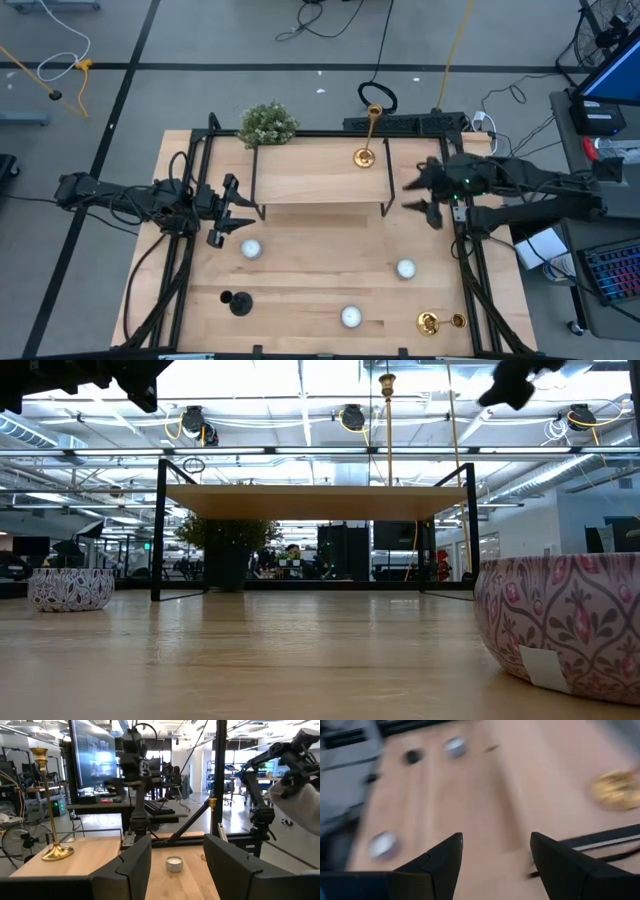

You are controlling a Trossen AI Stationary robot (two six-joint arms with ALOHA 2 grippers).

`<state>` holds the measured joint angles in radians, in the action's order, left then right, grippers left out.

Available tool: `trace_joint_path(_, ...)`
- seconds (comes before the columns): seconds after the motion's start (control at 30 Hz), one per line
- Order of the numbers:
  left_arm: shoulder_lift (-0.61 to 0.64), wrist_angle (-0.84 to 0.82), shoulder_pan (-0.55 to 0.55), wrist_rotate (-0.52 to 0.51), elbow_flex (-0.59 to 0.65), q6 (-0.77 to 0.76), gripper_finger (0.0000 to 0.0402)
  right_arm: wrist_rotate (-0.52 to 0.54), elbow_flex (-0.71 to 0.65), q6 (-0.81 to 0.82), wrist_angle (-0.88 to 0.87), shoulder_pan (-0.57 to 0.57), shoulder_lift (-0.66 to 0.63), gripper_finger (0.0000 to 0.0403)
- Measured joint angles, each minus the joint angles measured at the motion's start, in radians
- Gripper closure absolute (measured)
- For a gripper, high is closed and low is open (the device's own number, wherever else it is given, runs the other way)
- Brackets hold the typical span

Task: Pick & Place candle stick holders
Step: Put the gold candle holder on the shelf

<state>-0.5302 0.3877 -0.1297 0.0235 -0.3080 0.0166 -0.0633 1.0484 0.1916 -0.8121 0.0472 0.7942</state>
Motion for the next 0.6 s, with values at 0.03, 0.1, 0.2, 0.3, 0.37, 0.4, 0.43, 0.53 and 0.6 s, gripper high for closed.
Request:
trace_joint_path(0.03, 0.000, 0.000, 0.000, 0.000, 0.000, 0.000, 0.0218, -0.034, -0.008, 0.026, -0.010, -0.021, -0.005, 0.0171)
trace_joint_path(0.1, 0.000, 0.001, 0.000, 0.000, 0.000, 0.000, 0.0218, -0.106, -0.028, 0.110, -0.024, -0.063, -0.009, 0.0173)
trace_joint_path(0.2, 0.000, 0.009, 0.000, 0.000, 0.000, 0.000, 0.0218, -0.190, -0.069, 0.216, -0.038, -0.136, -0.008, 0.0178)
trace_joint_path(0.3, 0.000, 0.011, 0.000, 0.000, 0.000, 0.000, 0.0218, -0.228, -0.134, 0.249, -0.036, -0.221, -0.008, 0.0182)
trace_joint_path(0.37, 0.000, 0.013, 0.000, -0.001, 0.000, 0.000, 0.0218, -0.262, -0.183, 0.289, -0.019, -0.275, -0.008, 0.0183)
trace_joint_path(0.4, 0.000, 0.014, 0.000, -0.002, 0.000, 0.000, 0.0218, -0.286, -0.207, 0.302, -0.010, -0.301, -0.008, 0.0184)
trace_joint_path(0.43, 0.000, 0.014, 0.000, -0.007, 0.000, 0.000, 0.0218, -0.320, -0.234, 0.316, -0.004, -0.327, -0.008, 0.0184)
trace_joint_path(0.53, 0.000, 0.018, 0.000, -0.035, 0.000, -0.010, 0.0218, -0.425, -0.310, 0.354, 0.025, -0.404, -0.008, 0.0184)
trace_joint_path(0.6, 0.000, 0.021, 0.000, -0.064, 0.000, -0.028, 0.0218, -0.466, -0.361, 0.415, 0.071, -0.445, -0.009, 0.0185)
